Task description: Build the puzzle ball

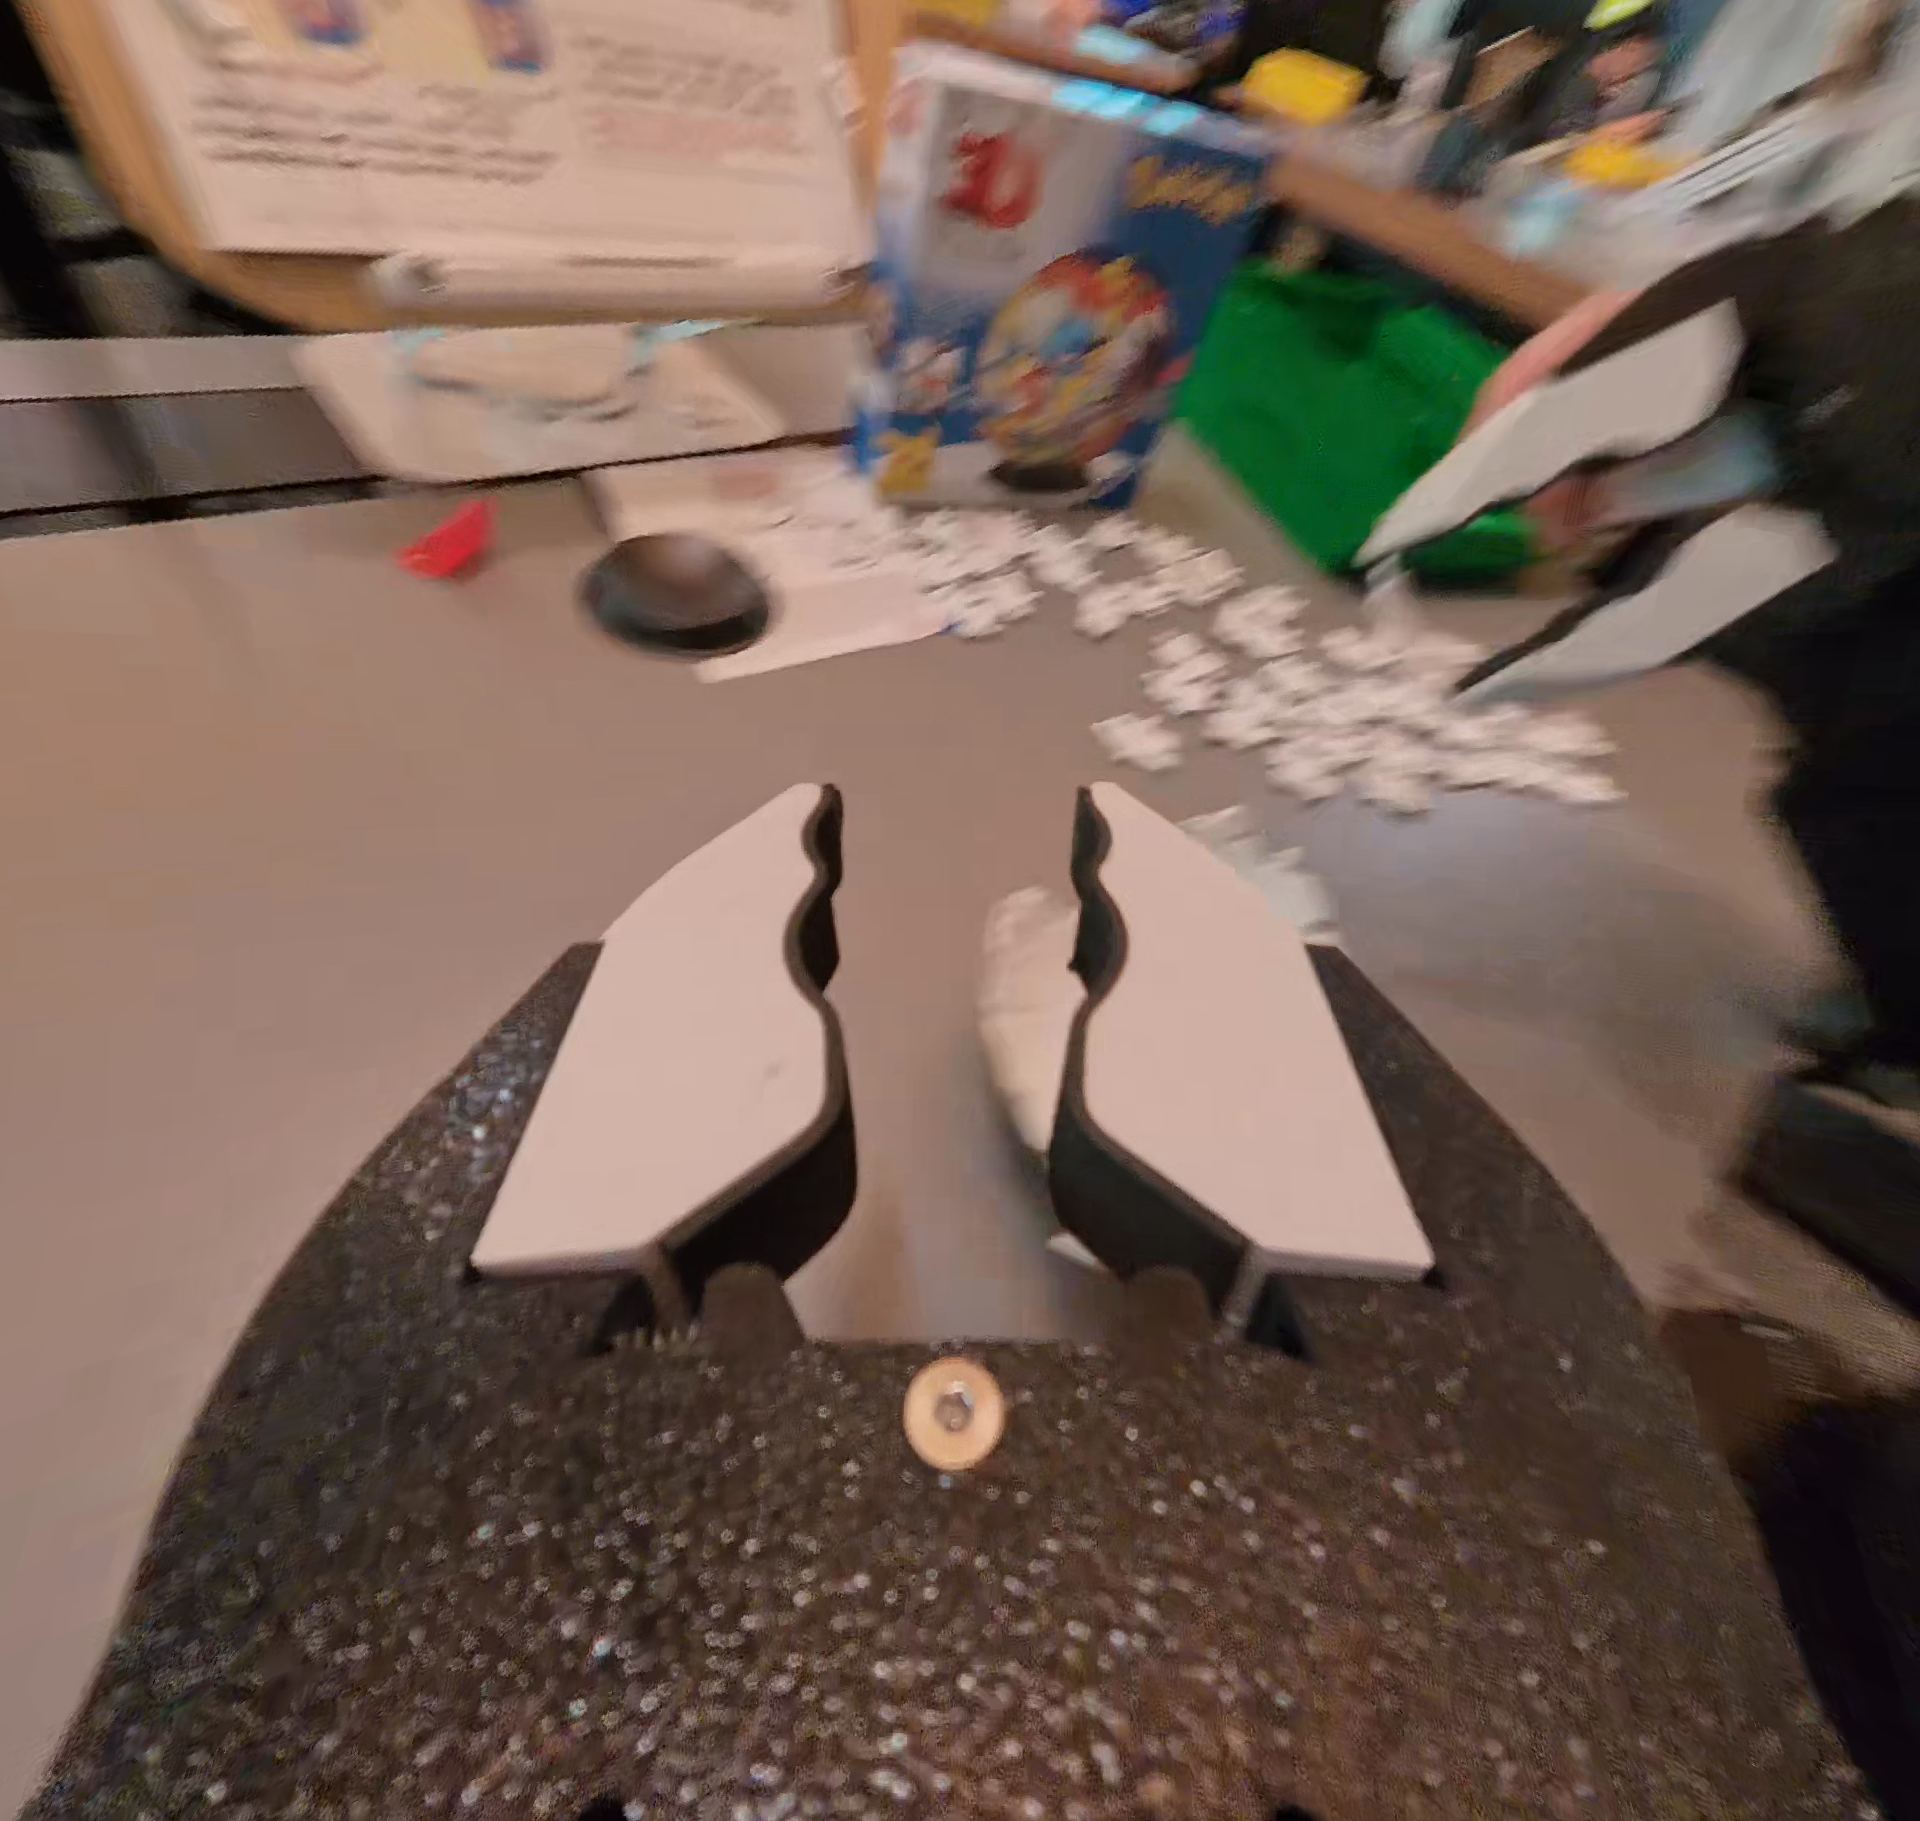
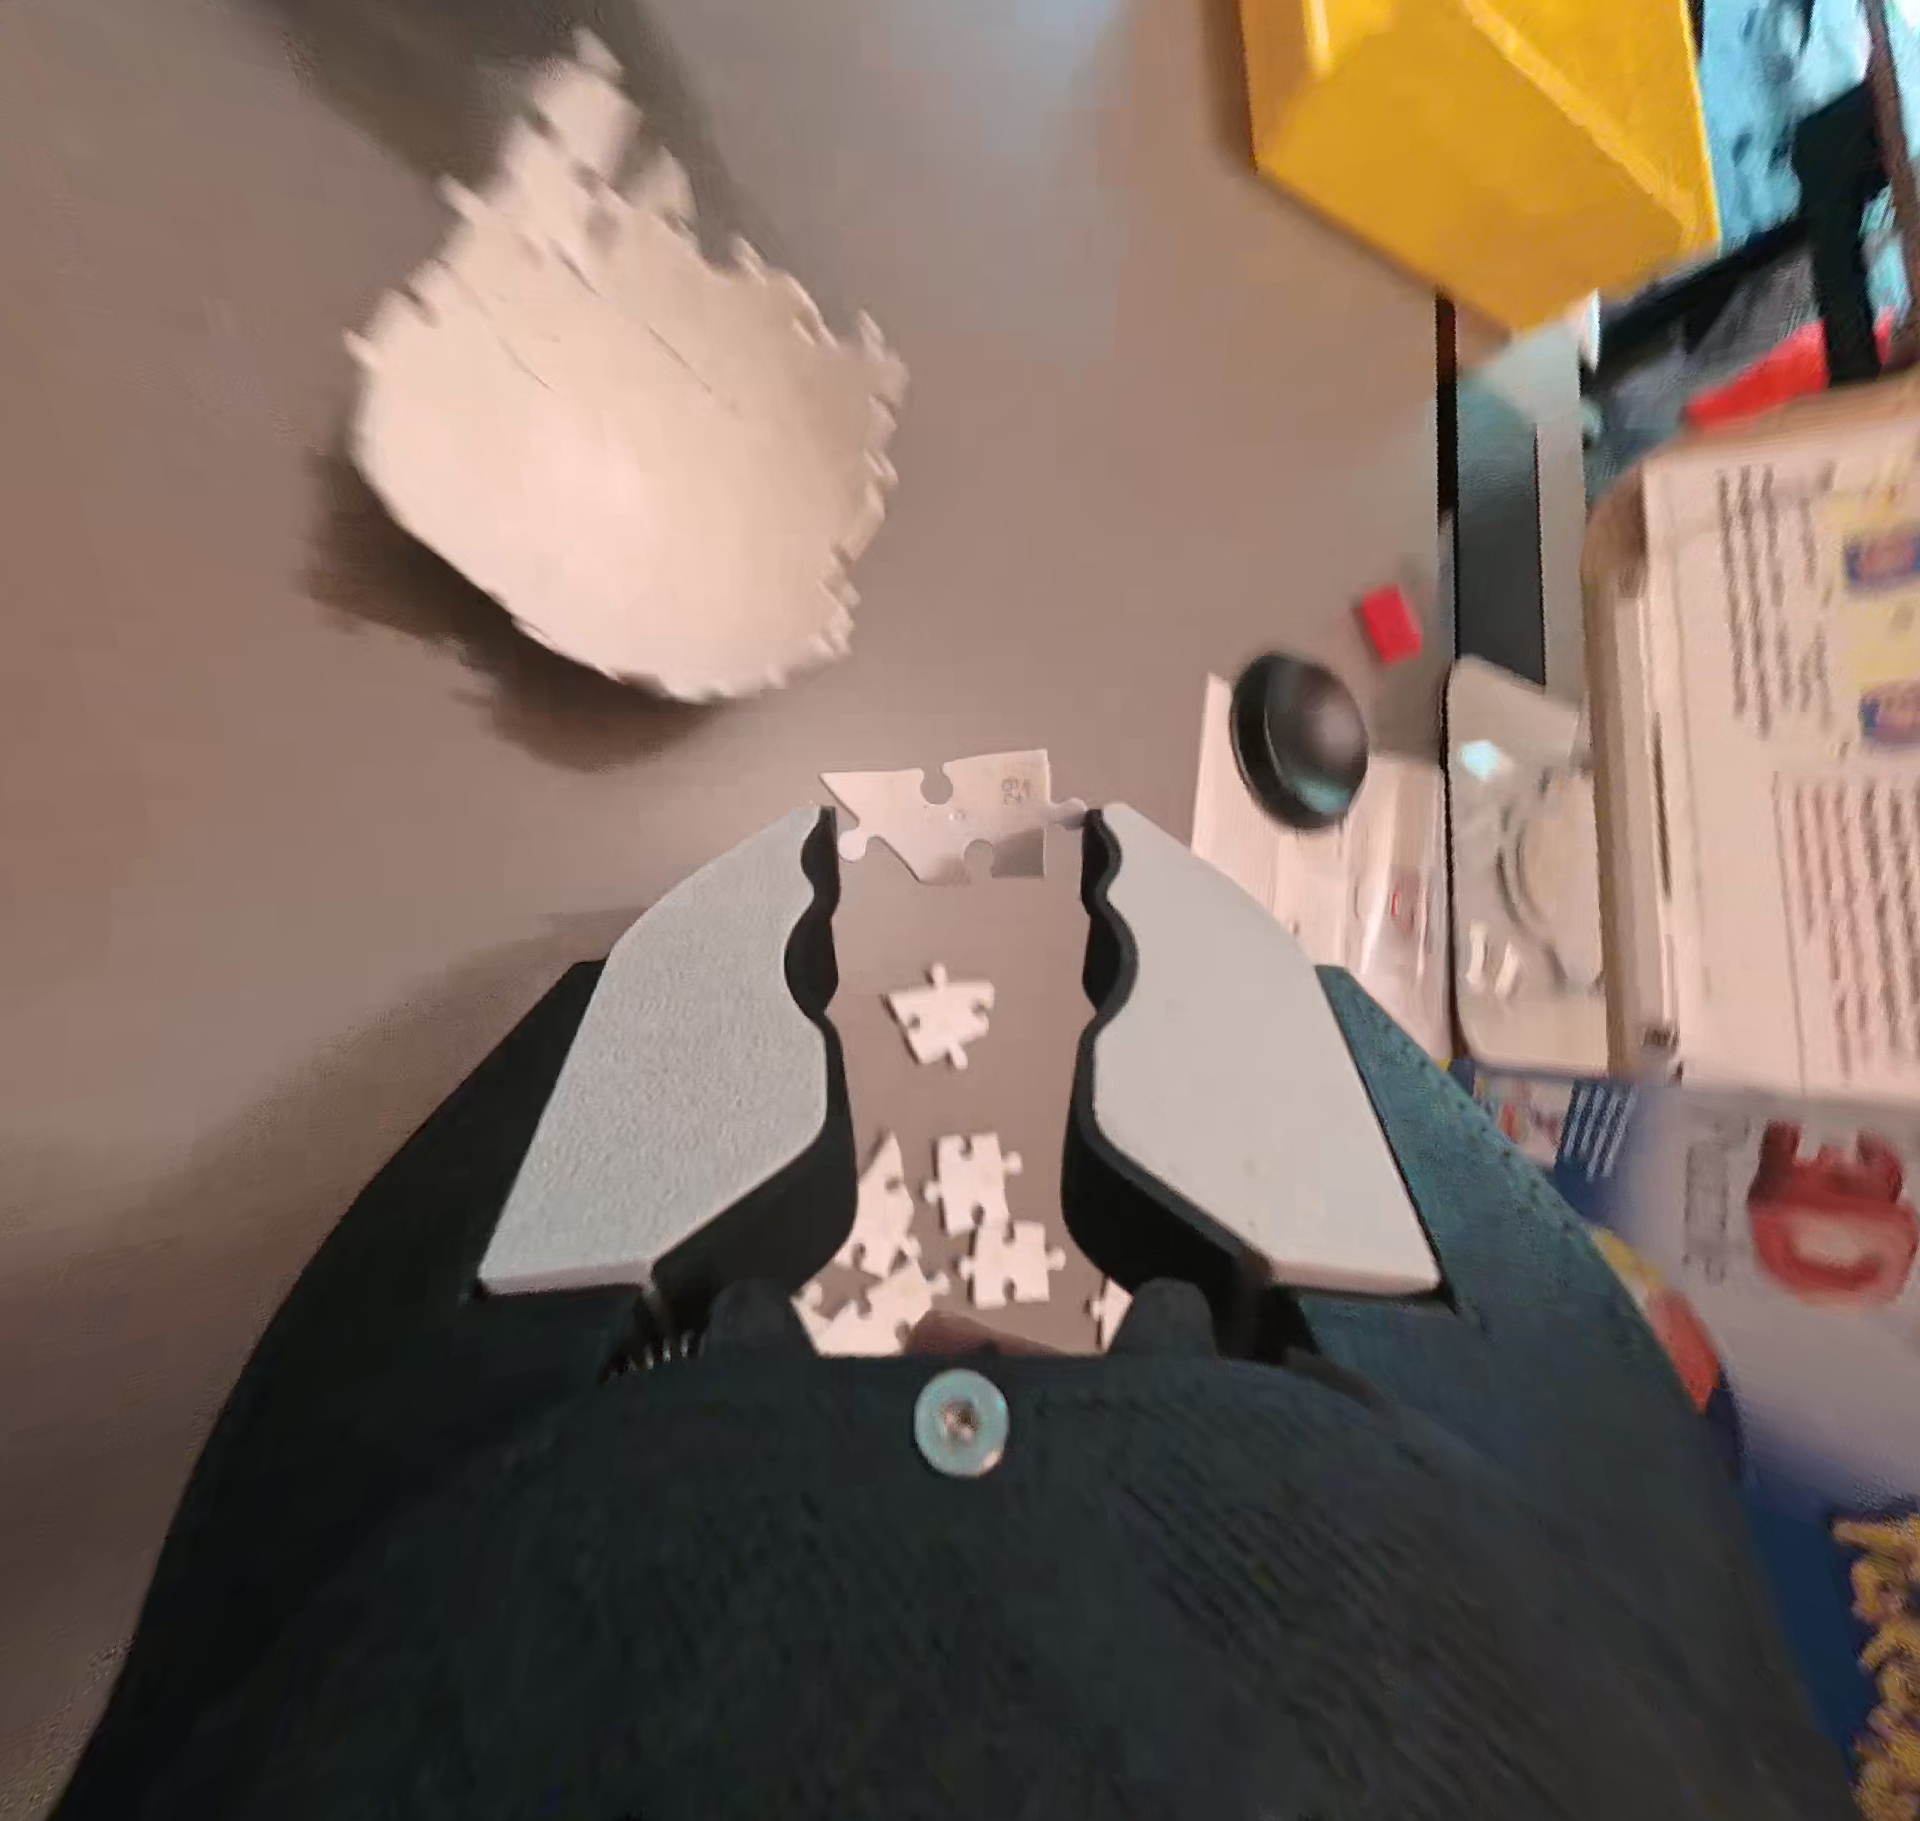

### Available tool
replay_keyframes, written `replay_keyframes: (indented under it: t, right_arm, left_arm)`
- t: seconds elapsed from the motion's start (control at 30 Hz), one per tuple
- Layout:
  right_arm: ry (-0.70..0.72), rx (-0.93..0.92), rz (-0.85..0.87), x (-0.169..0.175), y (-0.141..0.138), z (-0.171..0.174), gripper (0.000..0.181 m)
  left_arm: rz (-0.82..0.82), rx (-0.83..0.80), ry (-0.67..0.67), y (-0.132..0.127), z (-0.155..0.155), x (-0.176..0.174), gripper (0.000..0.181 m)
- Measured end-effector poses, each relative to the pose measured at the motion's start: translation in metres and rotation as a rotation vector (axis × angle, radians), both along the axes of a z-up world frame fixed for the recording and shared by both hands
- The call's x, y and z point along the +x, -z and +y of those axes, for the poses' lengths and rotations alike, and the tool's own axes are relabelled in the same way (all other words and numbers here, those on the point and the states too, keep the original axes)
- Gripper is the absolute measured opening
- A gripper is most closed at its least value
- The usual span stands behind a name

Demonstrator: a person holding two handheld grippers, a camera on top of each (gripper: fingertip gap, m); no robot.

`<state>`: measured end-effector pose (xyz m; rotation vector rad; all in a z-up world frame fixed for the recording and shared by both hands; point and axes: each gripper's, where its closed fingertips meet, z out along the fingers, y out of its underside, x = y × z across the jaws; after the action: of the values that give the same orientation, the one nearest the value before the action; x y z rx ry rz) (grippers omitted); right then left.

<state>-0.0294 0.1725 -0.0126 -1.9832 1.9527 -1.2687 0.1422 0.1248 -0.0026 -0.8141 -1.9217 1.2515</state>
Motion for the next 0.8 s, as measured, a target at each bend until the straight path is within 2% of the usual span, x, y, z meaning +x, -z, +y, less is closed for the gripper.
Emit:
replay_keyframes:
  t: [0.07, 0.13, 0.27, 0.4, 0.5, 0.57, 0.63, 0.7, 0.77, 0.8]
  right_arm:
    - [-0.075, -0.050, 0.007, 0.022, -0.008, 0.023, 0.045]
    - [-0.127, -0.089, 0.016, 0.041, -0.014, 0.041, 0.045]
    - [-0.178, -0.156, 0.020, 0.063, -0.023, 0.065, 0.045]
    - [-0.218, -0.204, 0.009, 0.076, -0.033, 0.084, 0.046]
    - [-0.220, -0.227, 0.023, 0.078, -0.038, 0.090, 0.045]
    - [-0.229, -0.235, 0.027, 0.081, -0.041, 0.094, 0.045]
    - [-0.236, -0.247, 0.036, 0.084, -0.042, 0.096, 0.045]
    - [-0.219, -0.247, 0.030, 0.082, -0.042, 0.095, 0.045]
    - [-0.174, -0.253, -0.020, 0.077, -0.045, 0.091, 0.029]
    - [-0.139, -0.243, -0.055, 0.072, -0.045, 0.089, 0.035]
  left_arm:
    - [0.113, 0.056, 0.159, -0.030, 0.026, -0.030, 0.039]
    - [0.156, 0.122, 0.311, -0.045, 0.049, -0.055, 0.036]
    - [0.026, 0.217, 0.532, -0.034, 0.087, -0.083, 0.037]
    - [-0.018, 0.307, 0.698, -0.029, 0.125, -0.094, 0.036]
    - [-0.083, 0.349, 0.735, -0.023, 0.139, -0.096, 0.034]
    - [-0.065, 0.361, 0.771, -0.028, 0.148, -0.098, 0.023]
    - [-0.064, 0.350, 0.770, -0.031, 0.148, -0.101, 0.003]
    - [-0.079, 0.330, 0.755, -0.029, 0.146, -0.103, 0.002]
    - [-0.083, 0.298, 0.715, -0.027, 0.142, -0.106, 0.002]
    - [-0.065, 0.274, 0.670, -0.028, 0.135, -0.108, 0.002]
